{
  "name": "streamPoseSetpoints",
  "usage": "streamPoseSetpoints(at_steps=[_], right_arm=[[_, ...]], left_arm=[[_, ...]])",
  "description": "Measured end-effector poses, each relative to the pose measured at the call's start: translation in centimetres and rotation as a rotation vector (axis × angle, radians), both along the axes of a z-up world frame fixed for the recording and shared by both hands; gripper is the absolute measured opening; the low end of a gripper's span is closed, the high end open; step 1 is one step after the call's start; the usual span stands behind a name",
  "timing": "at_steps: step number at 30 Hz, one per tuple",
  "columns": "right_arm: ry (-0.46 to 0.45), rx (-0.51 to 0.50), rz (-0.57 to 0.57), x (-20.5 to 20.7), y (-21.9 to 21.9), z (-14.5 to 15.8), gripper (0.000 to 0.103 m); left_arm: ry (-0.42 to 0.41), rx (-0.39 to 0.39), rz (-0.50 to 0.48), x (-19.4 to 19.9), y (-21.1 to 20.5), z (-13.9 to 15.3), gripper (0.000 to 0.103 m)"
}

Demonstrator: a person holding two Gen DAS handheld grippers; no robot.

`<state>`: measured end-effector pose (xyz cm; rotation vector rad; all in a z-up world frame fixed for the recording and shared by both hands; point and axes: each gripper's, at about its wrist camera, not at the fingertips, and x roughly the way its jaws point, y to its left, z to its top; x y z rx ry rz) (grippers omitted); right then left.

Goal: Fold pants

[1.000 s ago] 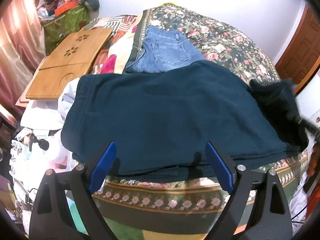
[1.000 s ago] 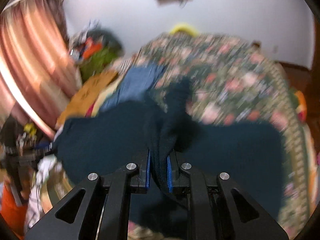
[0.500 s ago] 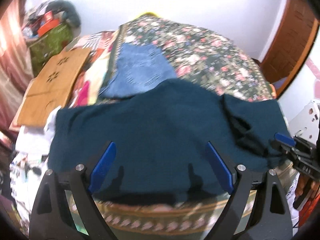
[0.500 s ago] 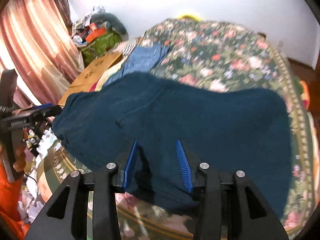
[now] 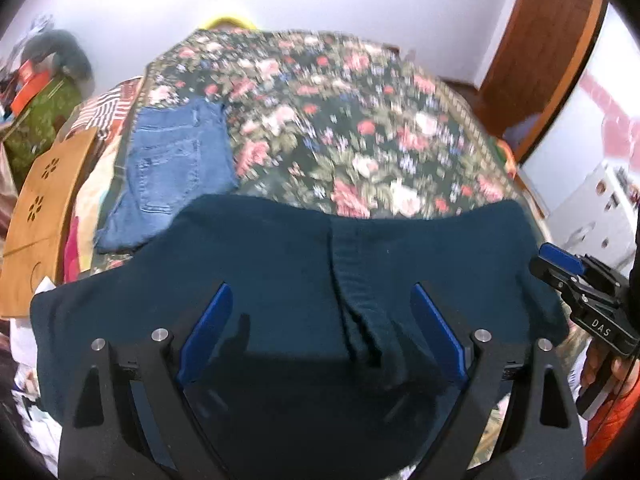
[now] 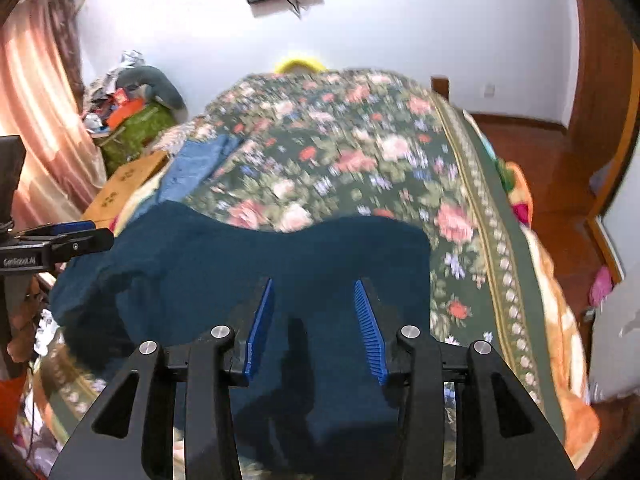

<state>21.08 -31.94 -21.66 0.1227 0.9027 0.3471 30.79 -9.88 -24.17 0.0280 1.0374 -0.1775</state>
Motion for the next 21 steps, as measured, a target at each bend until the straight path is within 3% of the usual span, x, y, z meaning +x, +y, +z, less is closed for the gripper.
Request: streamPoseSetpoints(at_steps=[3,7,14,21], right_arm=[[0.071,-0.006,0.004,0.3,0.1,-2.6,0.038],[0.061,0.018,0.011,-0.9,-0.3,-3.3,0.043],[0.078,0.002,0.015,-2.5,-0.6,-3.1,0.046],[0.098,-0.021,0.003,-2.7,0.2,-2.3,0.046]], left_arm=[[0.055,0.045,-0.012,0.7,-1.0,-2.2,0.091],[0.144,0.021,-0.008,0.7,-0.4,-4.9,0.091],[0.117,0.067,-0.023,-1.0,-0.8,-4.4,0.091],[0.109,0.052,-0.032,-3.0,-0.2,-2.7,0.091]])
